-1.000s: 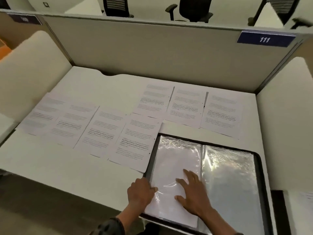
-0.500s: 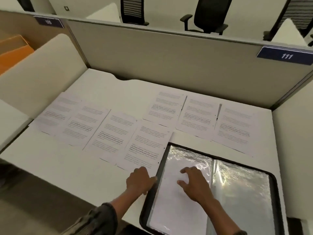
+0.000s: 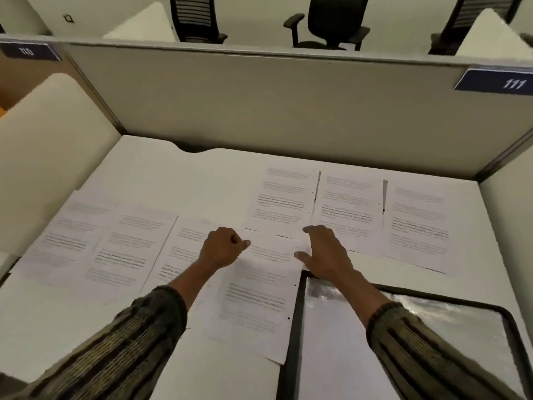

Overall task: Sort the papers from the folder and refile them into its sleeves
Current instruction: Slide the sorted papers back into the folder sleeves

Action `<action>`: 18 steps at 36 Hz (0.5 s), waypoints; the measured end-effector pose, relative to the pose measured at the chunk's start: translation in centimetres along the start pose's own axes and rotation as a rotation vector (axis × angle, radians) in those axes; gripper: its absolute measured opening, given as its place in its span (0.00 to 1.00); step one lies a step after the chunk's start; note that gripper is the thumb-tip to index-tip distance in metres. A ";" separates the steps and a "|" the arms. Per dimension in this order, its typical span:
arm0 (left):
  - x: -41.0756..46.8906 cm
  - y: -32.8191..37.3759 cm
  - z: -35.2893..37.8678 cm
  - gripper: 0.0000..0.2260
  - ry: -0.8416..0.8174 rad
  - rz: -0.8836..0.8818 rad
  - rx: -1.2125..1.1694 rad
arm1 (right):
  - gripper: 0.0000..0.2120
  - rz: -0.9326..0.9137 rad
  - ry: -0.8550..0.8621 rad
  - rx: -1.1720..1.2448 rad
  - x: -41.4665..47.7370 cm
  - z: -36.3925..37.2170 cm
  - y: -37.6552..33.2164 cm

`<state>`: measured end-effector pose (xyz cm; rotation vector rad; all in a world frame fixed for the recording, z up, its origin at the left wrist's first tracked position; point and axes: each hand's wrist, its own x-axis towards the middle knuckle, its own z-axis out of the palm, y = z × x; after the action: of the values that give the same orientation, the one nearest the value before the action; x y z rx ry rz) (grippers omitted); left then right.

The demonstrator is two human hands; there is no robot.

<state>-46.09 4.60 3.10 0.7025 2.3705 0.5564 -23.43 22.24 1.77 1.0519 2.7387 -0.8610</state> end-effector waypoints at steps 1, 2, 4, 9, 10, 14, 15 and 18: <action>1.5 0.4 -0.5 0.17 -0.008 0.011 0.022 | 0.38 0.014 -0.010 -0.014 1.1 0.2 -0.1; 3.0 0.8 -0.9 0.16 -0.015 0.013 0.042 | 0.40 0.024 -0.025 -0.038 2.2 0.5 -0.2; 6.0 1.3 -1.5 0.16 -0.021 0.020 0.064 | 0.42 0.028 -0.073 -0.111 4.1 1.2 -0.6; 12.4 1.6 -1.8 0.21 -0.029 -0.015 0.022 | 0.42 0.062 -0.103 -0.190 7.9 3.3 -1.3; 13.3 1.8 -1.8 0.23 -0.014 -0.018 0.012 | 0.42 0.077 -0.108 -0.190 8.4 3.6 -1.4; 15.3 3.2 -1.3 0.30 0.041 -0.004 -0.048 | 0.41 0.118 -0.139 -0.163 9.7 4.0 -2.2; 15.8 3.5 -0.9 0.31 0.041 -0.010 -0.067 | 0.41 0.127 -0.141 -0.154 9.8 4.1 -2.3; 17.1 4.5 0.2 0.32 -0.004 -0.089 -0.120 | 0.41 0.144 -0.138 -0.147 9.9 4.4 -2.5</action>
<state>-56.09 18.37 -1.87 0.5412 2.3301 0.6520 -33.09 24.24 -3.39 1.1011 2.5335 -0.6737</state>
